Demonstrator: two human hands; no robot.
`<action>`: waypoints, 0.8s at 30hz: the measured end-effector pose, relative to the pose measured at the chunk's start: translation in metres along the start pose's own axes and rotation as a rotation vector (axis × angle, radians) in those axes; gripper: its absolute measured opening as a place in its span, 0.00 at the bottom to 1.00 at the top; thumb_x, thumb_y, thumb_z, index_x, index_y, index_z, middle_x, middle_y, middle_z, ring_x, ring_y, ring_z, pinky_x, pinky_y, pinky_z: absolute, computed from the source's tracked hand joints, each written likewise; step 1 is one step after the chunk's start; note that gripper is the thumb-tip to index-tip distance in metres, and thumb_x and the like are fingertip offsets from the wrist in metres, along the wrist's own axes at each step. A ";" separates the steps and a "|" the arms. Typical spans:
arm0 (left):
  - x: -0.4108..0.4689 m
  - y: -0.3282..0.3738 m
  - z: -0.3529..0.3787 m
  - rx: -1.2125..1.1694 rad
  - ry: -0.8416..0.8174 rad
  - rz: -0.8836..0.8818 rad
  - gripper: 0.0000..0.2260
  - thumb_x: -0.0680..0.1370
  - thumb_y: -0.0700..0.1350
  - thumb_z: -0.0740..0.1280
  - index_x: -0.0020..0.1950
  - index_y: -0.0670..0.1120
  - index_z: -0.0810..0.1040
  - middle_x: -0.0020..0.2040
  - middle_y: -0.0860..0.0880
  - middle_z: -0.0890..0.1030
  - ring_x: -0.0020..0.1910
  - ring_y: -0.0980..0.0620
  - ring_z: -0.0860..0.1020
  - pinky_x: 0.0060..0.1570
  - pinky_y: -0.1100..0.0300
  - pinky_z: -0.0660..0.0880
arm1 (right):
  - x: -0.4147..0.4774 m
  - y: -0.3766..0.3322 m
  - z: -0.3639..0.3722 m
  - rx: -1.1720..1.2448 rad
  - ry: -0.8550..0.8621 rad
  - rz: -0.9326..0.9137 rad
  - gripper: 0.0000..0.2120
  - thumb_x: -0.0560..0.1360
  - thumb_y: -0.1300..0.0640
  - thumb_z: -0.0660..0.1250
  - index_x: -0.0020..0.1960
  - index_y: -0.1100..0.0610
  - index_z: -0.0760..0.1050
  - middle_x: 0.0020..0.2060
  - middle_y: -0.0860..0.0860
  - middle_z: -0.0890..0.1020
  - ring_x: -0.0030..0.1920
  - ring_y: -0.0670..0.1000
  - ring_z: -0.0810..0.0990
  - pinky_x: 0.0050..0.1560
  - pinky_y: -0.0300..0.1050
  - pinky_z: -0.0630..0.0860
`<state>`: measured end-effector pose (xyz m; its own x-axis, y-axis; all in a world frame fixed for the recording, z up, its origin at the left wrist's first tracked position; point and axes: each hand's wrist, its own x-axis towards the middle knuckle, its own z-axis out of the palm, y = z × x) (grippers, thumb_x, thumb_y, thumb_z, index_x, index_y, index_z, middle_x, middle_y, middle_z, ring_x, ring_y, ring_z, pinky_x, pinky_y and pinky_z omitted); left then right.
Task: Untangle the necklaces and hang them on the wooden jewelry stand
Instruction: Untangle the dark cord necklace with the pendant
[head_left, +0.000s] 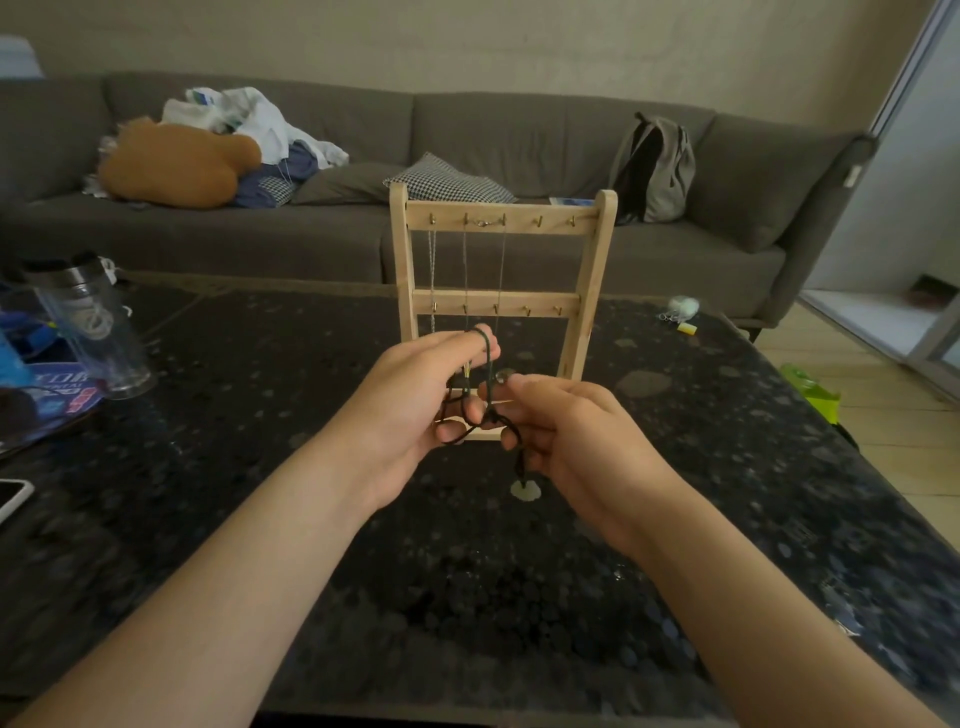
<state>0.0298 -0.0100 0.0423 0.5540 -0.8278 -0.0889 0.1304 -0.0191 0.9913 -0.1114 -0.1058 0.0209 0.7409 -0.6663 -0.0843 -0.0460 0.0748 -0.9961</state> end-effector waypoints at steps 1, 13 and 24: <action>0.000 0.000 0.000 -0.006 -0.008 -0.009 0.13 0.85 0.54 0.68 0.61 0.48 0.86 0.63 0.50 0.86 0.32 0.57 0.76 0.31 0.62 0.68 | 0.000 0.000 0.000 0.013 -0.008 -0.001 0.14 0.86 0.53 0.64 0.56 0.56 0.87 0.45 0.51 0.86 0.44 0.50 0.78 0.48 0.49 0.69; -0.001 0.004 0.002 -0.134 0.133 0.004 0.12 0.89 0.50 0.62 0.59 0.49 0.84 0.55 0.51 0.90 0.54 0.46 0.82 0.50 0.52 0.74 | -0.002 -0.004 -0.002 -0.073 0.086 -0.026 0.08 0.83 0.58 0.70 0.55 0.50 0.88 0.43 0.40 0.85 0.47 0.38 0.80 0.56 0.44 0.71; 0.005 0.003 -0.003 -0.441 0.198 -0.014 0.11 0.85 0.35 0.66 0.62 0.48 0.84 0.53 0.49 0.90 0.54 0.51 0.88 0.55 0.52 0.79 | -0.005 -0.009 -0.002 -0.264 0.142 -0.039 0.07 0.84 0.51 0.70 0.52 0.49 0.86 0.44 0.60 0.83 0.43 0.60 0.79 0.38 0.29 0.79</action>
<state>0.0356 -0.0125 0.0447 0.6903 -0.7054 -0.1609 0.4509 0.2456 0.8581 -0.1161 -0.1040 0.0299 0.6451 -0.7635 -0.0298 -0.2057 -0.1360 -0.9691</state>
